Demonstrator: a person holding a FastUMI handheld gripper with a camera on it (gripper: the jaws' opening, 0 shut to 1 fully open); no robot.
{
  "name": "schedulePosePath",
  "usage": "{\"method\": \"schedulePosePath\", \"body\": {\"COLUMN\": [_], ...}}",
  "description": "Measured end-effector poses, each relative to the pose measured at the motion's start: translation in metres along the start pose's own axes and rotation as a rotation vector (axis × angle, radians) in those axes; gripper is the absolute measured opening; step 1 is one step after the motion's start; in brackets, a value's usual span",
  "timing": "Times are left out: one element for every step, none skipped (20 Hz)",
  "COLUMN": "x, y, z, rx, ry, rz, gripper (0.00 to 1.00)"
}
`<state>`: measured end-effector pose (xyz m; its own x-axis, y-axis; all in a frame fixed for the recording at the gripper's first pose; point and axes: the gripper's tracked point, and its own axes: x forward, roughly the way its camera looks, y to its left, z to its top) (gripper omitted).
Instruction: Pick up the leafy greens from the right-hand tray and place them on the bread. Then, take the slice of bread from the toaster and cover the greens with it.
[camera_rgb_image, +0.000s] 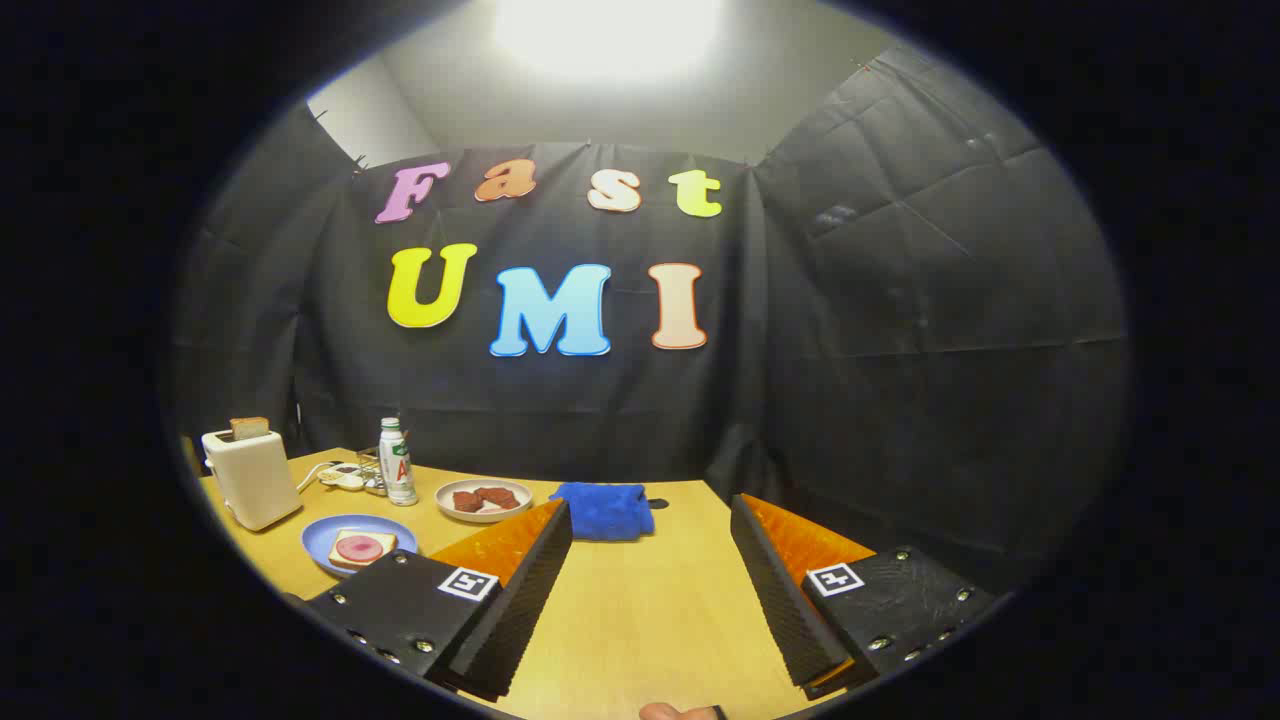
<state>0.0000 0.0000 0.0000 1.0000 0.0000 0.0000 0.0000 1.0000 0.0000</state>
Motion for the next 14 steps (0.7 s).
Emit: {"method": "schedulePosePath", "body": {"x": [0.003,0.007,0.01,0.014,0.017,0.022,0.027,0.032,0.036,0.042,0.047,0.052,0.056,0.062], "y": [0.013,0.027,0.042,0.057,0.073,0.086,0.097,0.107,0.116,0.123,0.129,0.134,0.138,0.142], "z": [-0.002,-0.006,-0.011,-0.015,-0.02,-0.024,-0.03,-0.035,-0.042,-0.047,-0.052,-0.057,-0.063,-0.068], "rx": [-0.009,-0.017,-0.02,-0.019,-0.013,-0.002,0.009,0.016,0.016,0.014,0.007,-0.003,-0.013,-0.02], "ry": [0.008,0.02,0.034,0.049,0.063,0.074,0.088,0.105,0.124,0.138,0.152,0.168,0.183,0.199], "rz": [0.016,0.035,0.057,0.084,0.115,0.138,0.158,0.174,0.185,0.192,0.196,0.198,0.199,0.199], "gripper": [0.96,0.96,0.96,0.97,0.97,0.97,0.97,0.97,0.97,0.97,0.97,0.97,0.97,0.97]}}
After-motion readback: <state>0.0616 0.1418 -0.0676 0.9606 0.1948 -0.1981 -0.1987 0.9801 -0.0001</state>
